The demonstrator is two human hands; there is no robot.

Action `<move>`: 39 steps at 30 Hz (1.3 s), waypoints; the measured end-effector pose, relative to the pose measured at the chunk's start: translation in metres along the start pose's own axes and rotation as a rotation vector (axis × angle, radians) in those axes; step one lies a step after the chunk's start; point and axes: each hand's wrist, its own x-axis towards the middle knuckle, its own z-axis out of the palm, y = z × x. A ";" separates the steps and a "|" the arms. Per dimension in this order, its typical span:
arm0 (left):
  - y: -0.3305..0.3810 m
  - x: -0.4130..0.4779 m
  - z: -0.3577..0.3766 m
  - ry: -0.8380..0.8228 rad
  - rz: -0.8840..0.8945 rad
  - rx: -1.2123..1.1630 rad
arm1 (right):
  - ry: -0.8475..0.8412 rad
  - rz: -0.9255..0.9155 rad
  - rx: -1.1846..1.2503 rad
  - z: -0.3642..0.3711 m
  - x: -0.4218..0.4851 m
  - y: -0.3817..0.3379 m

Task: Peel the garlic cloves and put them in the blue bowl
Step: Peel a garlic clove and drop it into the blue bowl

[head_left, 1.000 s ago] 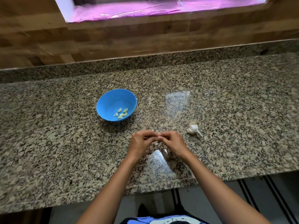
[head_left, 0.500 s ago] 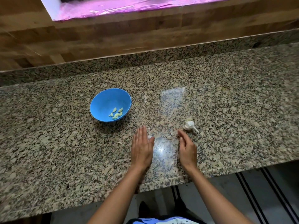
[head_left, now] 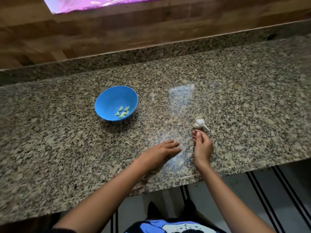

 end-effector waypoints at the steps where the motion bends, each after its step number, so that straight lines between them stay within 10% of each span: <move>1: -0.004 -0.011 -0.002 0.023 -0.014 0.005 | -0.006 0.021 0.030 0.005 -0.001 -0.002; 7: -0.019 -0.032 -0.004 0.205 -0.013 0.103 | -0.285 0.256 0.145 0.028 -0.011 -0.030; 12: 0.014 -0.009 -0.021 0.565 -0.492 -0.441 | -0.506 0.620 0.340 0.042 -0.038 -0.037; 17: 0.057 -0.009 -0.009 0.474 -0.436 -0.398 | -0.497 0.986 0.984 0.039 -0.041 -0.041; 28: 0.028 -0.047 -0.018 0.621 -0.209 -0.244 | -0.354 1.034 1.062 0.035 -0.039 -0.027; 39: 0.007 -0.031 0.031 0.029 -0.323 0.088 | -0.218 0.895 1.100 -0.003 -0.025 -0.030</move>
